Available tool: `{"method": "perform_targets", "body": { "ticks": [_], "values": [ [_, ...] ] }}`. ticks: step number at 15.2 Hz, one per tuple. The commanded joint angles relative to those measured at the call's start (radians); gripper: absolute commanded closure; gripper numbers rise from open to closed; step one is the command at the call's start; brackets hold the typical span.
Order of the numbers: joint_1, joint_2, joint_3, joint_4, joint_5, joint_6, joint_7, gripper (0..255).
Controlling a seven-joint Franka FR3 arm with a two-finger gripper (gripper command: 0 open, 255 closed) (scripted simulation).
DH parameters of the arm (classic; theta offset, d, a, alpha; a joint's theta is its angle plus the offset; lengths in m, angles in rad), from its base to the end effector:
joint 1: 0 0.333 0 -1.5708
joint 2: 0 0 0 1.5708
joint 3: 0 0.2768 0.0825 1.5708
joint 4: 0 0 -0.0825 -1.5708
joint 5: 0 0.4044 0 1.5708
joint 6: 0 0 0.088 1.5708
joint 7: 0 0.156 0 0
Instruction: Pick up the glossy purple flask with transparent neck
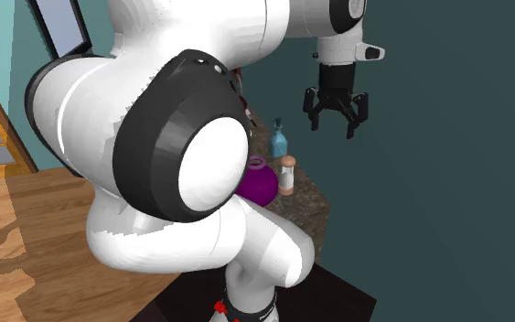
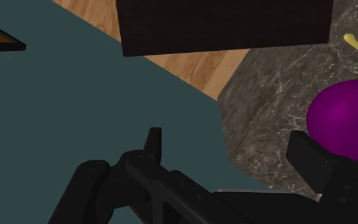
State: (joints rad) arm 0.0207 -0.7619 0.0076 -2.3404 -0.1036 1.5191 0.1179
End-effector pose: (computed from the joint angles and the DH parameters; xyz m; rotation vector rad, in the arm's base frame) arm 0.3525 -0.0064 0.5096 3.0244 -0.1425 -0.0779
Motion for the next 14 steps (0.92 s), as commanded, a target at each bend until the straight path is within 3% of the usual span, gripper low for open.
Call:
{"method": "perform_targets", "body": {
  "ticks": [1,14],
  "values": [
    [0.0,0.0,0.0,0.0,0.0,0.0,0.0,0],
    [0.078,0.222,0.162,-0.118,0.144,0.358,0.212,0]
  ]
}}
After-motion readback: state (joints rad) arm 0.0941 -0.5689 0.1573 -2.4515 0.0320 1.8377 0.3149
